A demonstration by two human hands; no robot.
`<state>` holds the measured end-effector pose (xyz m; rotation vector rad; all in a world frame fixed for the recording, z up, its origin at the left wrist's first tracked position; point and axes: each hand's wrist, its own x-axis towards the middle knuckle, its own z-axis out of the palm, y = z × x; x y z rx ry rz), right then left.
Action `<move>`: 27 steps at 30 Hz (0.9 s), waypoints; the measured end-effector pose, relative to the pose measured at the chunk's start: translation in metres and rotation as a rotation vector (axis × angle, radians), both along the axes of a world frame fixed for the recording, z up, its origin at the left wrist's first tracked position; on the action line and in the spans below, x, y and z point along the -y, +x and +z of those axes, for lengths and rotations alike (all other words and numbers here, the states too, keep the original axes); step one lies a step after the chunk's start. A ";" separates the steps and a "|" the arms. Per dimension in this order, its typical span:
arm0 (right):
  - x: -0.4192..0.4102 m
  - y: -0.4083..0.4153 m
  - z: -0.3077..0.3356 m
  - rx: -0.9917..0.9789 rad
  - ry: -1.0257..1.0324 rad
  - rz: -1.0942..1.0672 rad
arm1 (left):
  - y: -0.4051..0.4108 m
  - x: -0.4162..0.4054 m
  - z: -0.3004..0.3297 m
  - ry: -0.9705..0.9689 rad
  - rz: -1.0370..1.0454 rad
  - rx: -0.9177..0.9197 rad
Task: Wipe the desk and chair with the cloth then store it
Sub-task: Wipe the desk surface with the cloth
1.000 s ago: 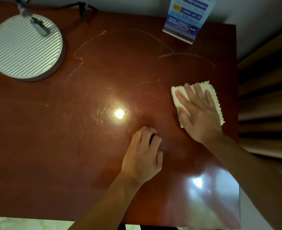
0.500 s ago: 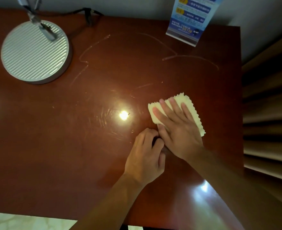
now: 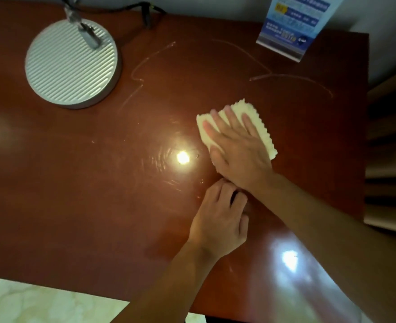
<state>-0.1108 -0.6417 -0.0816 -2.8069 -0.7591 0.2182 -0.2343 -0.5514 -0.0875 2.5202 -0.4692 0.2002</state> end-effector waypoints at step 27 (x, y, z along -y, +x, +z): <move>-0.009 0.017 0.003 -0.068 0.003 -0.180 | -0.004 -0.061 0.015 -0.247 0.003 0.021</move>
